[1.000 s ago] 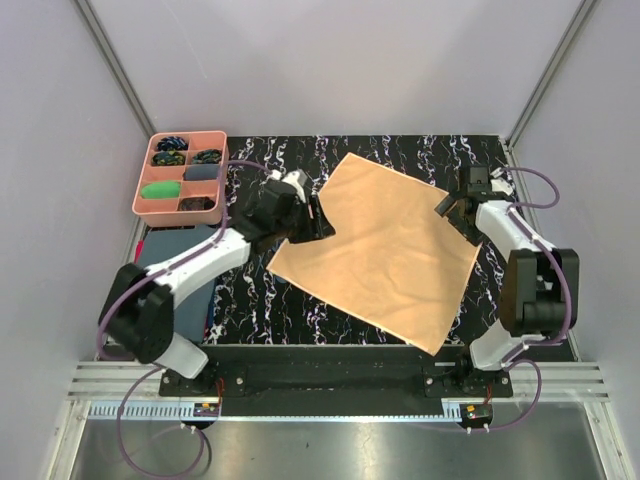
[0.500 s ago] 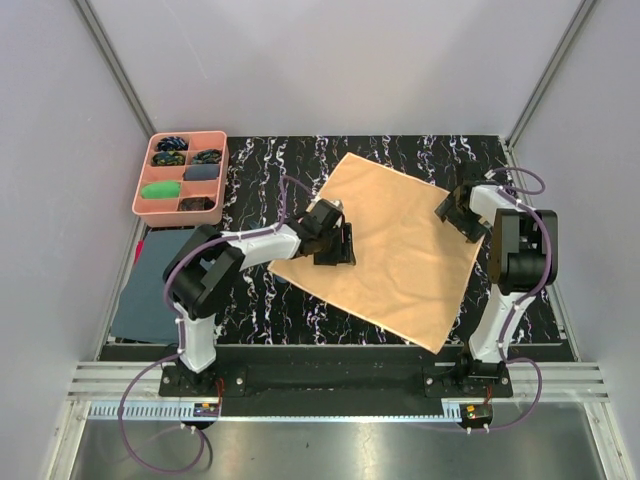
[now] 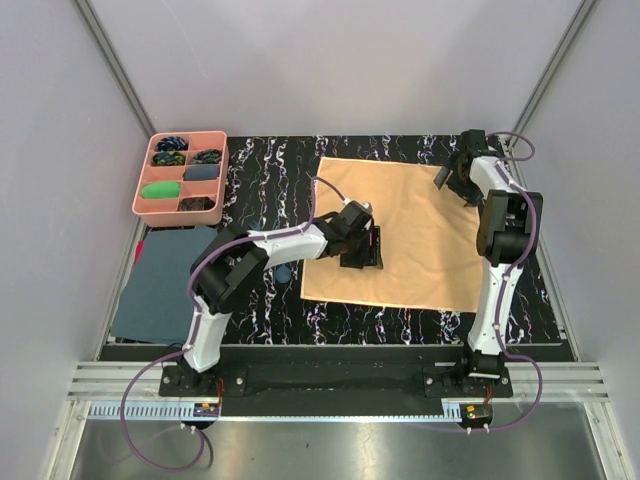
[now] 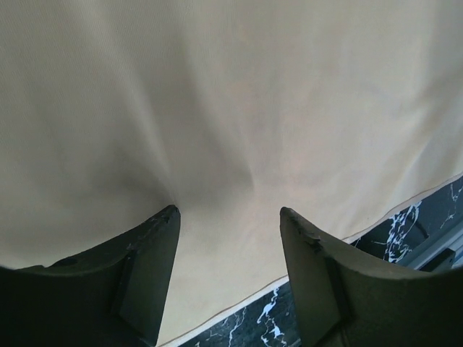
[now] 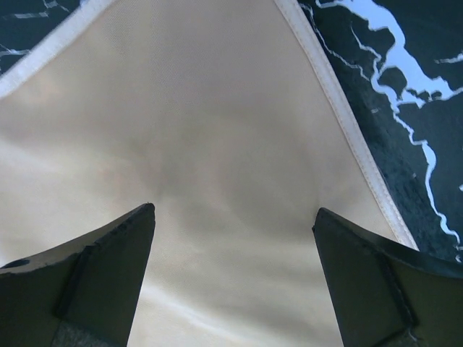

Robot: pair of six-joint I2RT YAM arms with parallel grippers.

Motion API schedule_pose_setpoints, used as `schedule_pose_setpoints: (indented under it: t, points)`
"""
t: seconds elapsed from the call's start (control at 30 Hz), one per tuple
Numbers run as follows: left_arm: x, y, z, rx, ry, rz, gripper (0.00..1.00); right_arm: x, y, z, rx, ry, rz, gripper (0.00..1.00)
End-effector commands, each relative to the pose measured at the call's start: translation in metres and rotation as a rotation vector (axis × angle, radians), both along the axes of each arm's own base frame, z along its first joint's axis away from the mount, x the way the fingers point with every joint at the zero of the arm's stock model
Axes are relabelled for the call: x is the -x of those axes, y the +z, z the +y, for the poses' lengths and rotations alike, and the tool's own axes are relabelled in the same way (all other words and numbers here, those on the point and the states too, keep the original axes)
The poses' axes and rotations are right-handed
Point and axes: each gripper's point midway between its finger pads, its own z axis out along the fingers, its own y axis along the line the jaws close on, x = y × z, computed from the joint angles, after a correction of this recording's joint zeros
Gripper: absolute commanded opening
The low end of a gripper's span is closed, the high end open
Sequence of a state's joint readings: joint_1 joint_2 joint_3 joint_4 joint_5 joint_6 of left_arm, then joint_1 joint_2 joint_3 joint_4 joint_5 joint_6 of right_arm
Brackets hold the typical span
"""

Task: Fold the napkin into a case and place the utensils inside
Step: Rotate the flattened napkin at the center of the board.

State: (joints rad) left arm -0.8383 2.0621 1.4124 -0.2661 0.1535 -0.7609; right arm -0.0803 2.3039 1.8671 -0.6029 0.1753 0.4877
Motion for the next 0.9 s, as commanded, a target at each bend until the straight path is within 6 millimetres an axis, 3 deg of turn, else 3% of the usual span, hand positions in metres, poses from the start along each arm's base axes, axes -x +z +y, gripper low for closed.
schedule_pose_setpoints:
  t: [0.0,0.07,0.1,0.17,0.2,0.23,0.3,0.33,0.37,0.4,0.43,0.57,0.6,0.63,0.7,0.87]
  points:
    - [-0.009,0.038,0.013,-0.035,-0.002,-0.09,0.66,0.018,0.028,-0.005,0.044,0.002,0.038,1.0]
    - [-0.005,0.043,0.029,-0.071,0.007,-0.118,0.71,0.036,0.047,-0.005,0.039,-0.038,0.019,1.0]
    - [0.001,0.052,0.039,-0.073,0.011,-0.132,0.75,0.043,0.069,-0.009,0.056,-0.07,-0.018,1.0]
    - [0.009,0.057,0.049,-0.077,0.009,-0.136,0.75,0.072,0.061,-0.007,0.034,-0.124,0.025,1.0]
    - [0.02,0.06,0.059,-0.074,0.008,-0.134,0.75,0.08,0.075,0.002,-0.008,-0.113,-0.003,1.0]
    - [0.025,0.061,0.065,-0.07,0.012,-0.137,0.74,0.103,0.059,0.009,-0.034,-0.102,0.051,1.0]
    - [0.039,0.064,0.08,-0.041,0.013,-0.156,0.74,0.121,0.068,0.016,-0.071,-0.113,0.027,1.0]
    - [0.043,0.065,0.085,-0.036,0.013,-0.164,0.74,0.146,0.051,0.019,-0.083,-0.129,0.082,1.0]
    - [0.047,0.067,0.09,-0.032,0.016,-0.17,0.74,0.155,0.049,0.021,-0.094,-0.145,0.073,1.0]
    - [0.055,0.068,0.099,-0.031,0.013,-0.175,0.74,0.165,0.06,0.019,-0.084,-0.158,0.04,1.0]
    - [0.059,0.069,0.103,-0.03,0.007,-0.18,0.73,0.188,0.045,0.016,-0.066,-0.179,0.084,1.0]
    - [0.073,0.089,0.119,0.028,0.009,-0.234,0.73,0.239,0.042,-0.007,-0.007,-0.343,0.076,0.98]
    - [0.077,0.088,0.122,0.031,0.002,-0.235,0.73,0.251,0.05,-0.015,-0.006,-0.403,0.043,0.95]
    - [0.08,0.091,0.123,0.039,-0.005,-0.238,0.73,0.272,0.038,-0.017,-0.019,-0.453,0.074,0.9]
    - [0.085,0.099,0.124,0.067,-0.02,-0.255,0.73,0.296,0.036,-0.027,-0.072,-0.571,0.047,0.8]
    - [0.092,0.109,0.128,0.098,-0.054,-0.284,0.74,0.325,0.031,-0.046,-0.079,-0.71,0.024,0.77]
